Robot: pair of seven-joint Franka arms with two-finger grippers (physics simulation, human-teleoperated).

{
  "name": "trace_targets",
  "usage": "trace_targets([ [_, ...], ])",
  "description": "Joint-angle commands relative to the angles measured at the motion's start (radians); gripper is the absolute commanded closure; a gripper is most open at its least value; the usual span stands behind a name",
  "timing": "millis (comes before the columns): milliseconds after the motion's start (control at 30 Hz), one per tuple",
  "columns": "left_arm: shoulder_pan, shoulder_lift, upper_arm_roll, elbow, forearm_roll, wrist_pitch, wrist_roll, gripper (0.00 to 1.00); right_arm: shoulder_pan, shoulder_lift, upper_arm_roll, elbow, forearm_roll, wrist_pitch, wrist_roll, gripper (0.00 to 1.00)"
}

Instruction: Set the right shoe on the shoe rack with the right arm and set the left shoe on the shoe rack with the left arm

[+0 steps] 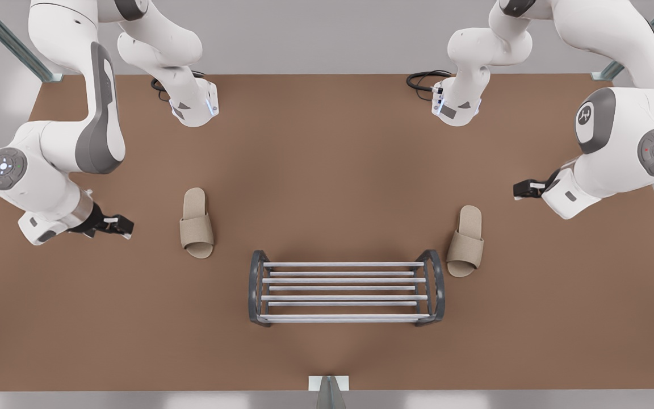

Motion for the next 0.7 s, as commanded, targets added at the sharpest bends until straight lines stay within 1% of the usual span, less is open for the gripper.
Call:
trace_targets([
  [0,0.0,-0.001,0.0,-0.003,-0.001,0.02,0.006,0.0,-0.002,-0.001,0.0,0.0,0.001,0.07,0.022,0.0],
  [33,0.0,0.013,-0.006,-0.003,-0.007,0.009,-0.011,0.0,-0.005,-0.001,0.0,0.0,0.001,0.07,0.019,0.0],
  [67,0.002,0.015,0.004,-0.072,-0.001,-0.066,0.003,0.0,-0.002,-0.001,0.0,0.0,0.001,0.07,0.021,0.0],
  [100,0.011,0.01,0.006,-0.189,-0.009,-0.013,0.001,0.0,-0.005,-0.001,0.0,0.0,0.001,0.068,0.019,0.0],
  [133,0.011,-0.021,0.031,-0.402,-0.108,0.246,0.003,0.0,-0.003,-0.001,0.0,0.0,0.001,0.068,0.021,0.0],
  [167,0.011,-0.024,0.049,-0.549,-0.191,0.489,0.044,0.0,-0.002,-0.001,0.0,0.001,0.001,0.053,0.024,0.0],
  [200,0.014,-0.016,0.078,-0.641,-0.482,0.697,0.182,0.0,-0.003,-0.001,0.0,0.001,0.001,0.051,0.022,0.0],
  [233,0.014,-0.021,0.08,-0.762,-0.658,0.917,0.401,0.0,-0.002,-0.001,0.0,0.012,-0.004,0.048,0.021,0.0],
  [267,0.014,-0.034,0.078,-0.833,-0.731,1.089,0.469,0.0,-0.003,-0.001,0.0,0.03,-0.007,-0.004,0.027,0.0],
  [300,0.014,-0.027,0.078,-0.833,-0.89,1.132,0.622,0.0,-0.005,-0.003,-0.002,0.033,-0.009,-0.008,0.019,0.0],
  [333,0.014,-0.025,0.093,-0.879,-1.19,1.175,0.989,0.0,-0.005,0.001,-0.002,0.05,-0.009,-0.013,0.019,0.0],
  [367,0.014,-0.041,0.109,-0.933,-1.285,1.224,1.191,0.0,-0.003,0.001,-0.002,0.056,-0.007,-0.013,0.025,0.0],
  [400,0.014,-0.071,0.17,-0.967,-1.349,1.232,1.403,0.0,-0.002,0.01,0.0,0.086,-0.005,-0.013,0.022,0.0],
  [433,0.014,-0.073,0.204,-0.996,-1.49,1.233,1.607,0.0,-0.002,0.02,0.0,0.107,-0.004,-0.018,0.021,0.0],
  [500,0.014,-0.061,0.202,-1.039,-2.047,1.264,2.052,0.0,-0.005,0.033,0.0,0.124,-0.004,-0.045,0.027,0.0],
  [567,0.012,-0.056,0.195,-1.048,-2.339,1.261,2.25,0.0,-0.005,0.037,0.0,0.115,-0.001,-0.039,0.027,0.0],
  [600,0.008,-0.042,0.175,-1.051,-2.544,1.255,2.372,0.0,0.002,0.042,0.006,0.107,-0.004,-0.047,0.01,0.0],
  [633,0.006,-0.027,0.124,-1.051,-2.679,1.255,2.4,0.0,0.006,0.039,0.007,0.099,-0.002,-0.047,0.025,0.0],
  [667,0.006,-0.012,0.12,-1.051,-2.696,1.242,2.402,0.0,0.044,0.028,0.009,0.081,-0.007,-0.067,0.015,0.0],
])
